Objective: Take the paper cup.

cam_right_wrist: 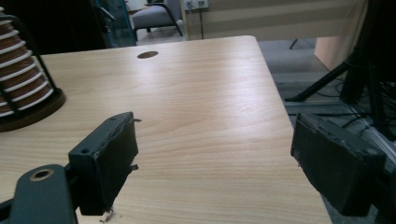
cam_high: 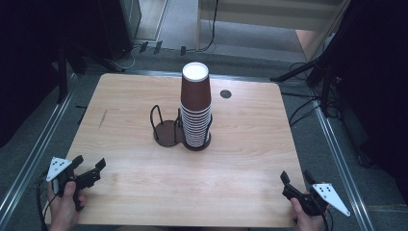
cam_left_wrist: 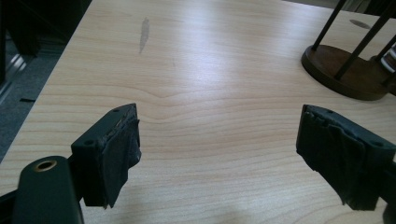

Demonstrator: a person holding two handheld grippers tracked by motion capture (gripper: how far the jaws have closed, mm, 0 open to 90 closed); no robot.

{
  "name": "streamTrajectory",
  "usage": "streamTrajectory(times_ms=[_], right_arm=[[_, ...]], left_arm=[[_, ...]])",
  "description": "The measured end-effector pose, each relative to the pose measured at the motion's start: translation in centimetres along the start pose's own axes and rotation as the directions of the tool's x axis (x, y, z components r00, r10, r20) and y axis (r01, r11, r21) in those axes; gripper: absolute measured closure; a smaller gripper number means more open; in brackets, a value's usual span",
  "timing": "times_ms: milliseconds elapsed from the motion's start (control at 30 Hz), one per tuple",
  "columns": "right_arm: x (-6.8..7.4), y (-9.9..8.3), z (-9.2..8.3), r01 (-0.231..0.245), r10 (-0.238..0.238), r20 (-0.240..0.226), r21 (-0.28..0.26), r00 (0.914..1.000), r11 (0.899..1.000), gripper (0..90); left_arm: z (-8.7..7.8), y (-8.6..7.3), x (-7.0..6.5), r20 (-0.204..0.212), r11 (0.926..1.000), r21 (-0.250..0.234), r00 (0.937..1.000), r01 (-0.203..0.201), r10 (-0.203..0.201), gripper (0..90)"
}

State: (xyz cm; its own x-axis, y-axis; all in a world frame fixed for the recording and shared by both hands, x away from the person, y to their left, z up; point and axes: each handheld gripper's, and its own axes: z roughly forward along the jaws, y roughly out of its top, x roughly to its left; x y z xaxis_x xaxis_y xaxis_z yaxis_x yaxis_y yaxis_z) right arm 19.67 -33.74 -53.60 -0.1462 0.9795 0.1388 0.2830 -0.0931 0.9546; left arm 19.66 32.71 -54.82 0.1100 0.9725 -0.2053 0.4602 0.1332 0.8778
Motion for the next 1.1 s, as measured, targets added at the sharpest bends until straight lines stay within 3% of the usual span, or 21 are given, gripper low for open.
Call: streamTrajectory(times_ms=[100, 400, 467, 633, 833, 867, 900, 1100], right_arm=[[0.1, 0.0, 0.3, 0.010, -0.010, 0.036, 0.015, 0.9993, 1.000, 14.5], [0.4, -0.4, 0.6, -0.004, 0.002, 0.069, 0.027, 0.9976, 1.000, 14.5], [0.6, -0.3, 0.6, 0.015, -0.017, 0.067, 0.031, 0.9976, 0.999, 14.5], [1.7, 0.3, 0.6, 0.055, -0.055, -0.001, 0.033, 0.9985, 0.998, 14.0], [3.6, 1.9, 0.8, 0.051, -0.050, -0.061, 0.006, 0.9969, 0.999, 13.5], [3.6, 1.9, 0.8, 0.051, -0.050, -0.061, 0.006, 0.9969, 0.999, 13.5], [4.0, 2.4, 0.9, 0.059, -0.057, -0.097, 0.012, 0.9937, 0.998, 12.7], [4.9, 3.4, 1.3, 0.059, -0.056, -0.135, 0.023, 0.9893, 0.998, 10.0]], left_arm=[[0.0, 0.0, 0.1, 0.022, 1.0000, 0.004, 0.9997, 0.007, -0.007, 14.3], [0.5, 0.0, -0.2, 0.009, 0.9997, 0.023, 0.9999, -0.013, 0.012, 14.5], [0.5, 0.0, -0.2, 0.007, 0.9997, 0.023, 0.9999, -0.012, 0.012, 14.5], [0.6, -0.1, -0.3, 0.001, 0.9996, 0.025, 0.9999, -0.017, 0.017, 14.5], [0.6, -0.1, -0.5, -0.005, 0.9992, 0.026, 0.9995, -0.031, 0.031, 14.5], [0.6, -0.1, -0.5, -0.005, 0.9992, 0.026, 0.9995, -0.031, 0.031, 14.5], [0.6, -0.1, -0.4, -0.005, 0.9992, 0.027, 0.9996, -0.029, 0.029, 14.5], [0.6, -0.1, -0.4, 0.002, 0.9993, 0.026, 0.9996, -0.027, 0.027, 14.5]])
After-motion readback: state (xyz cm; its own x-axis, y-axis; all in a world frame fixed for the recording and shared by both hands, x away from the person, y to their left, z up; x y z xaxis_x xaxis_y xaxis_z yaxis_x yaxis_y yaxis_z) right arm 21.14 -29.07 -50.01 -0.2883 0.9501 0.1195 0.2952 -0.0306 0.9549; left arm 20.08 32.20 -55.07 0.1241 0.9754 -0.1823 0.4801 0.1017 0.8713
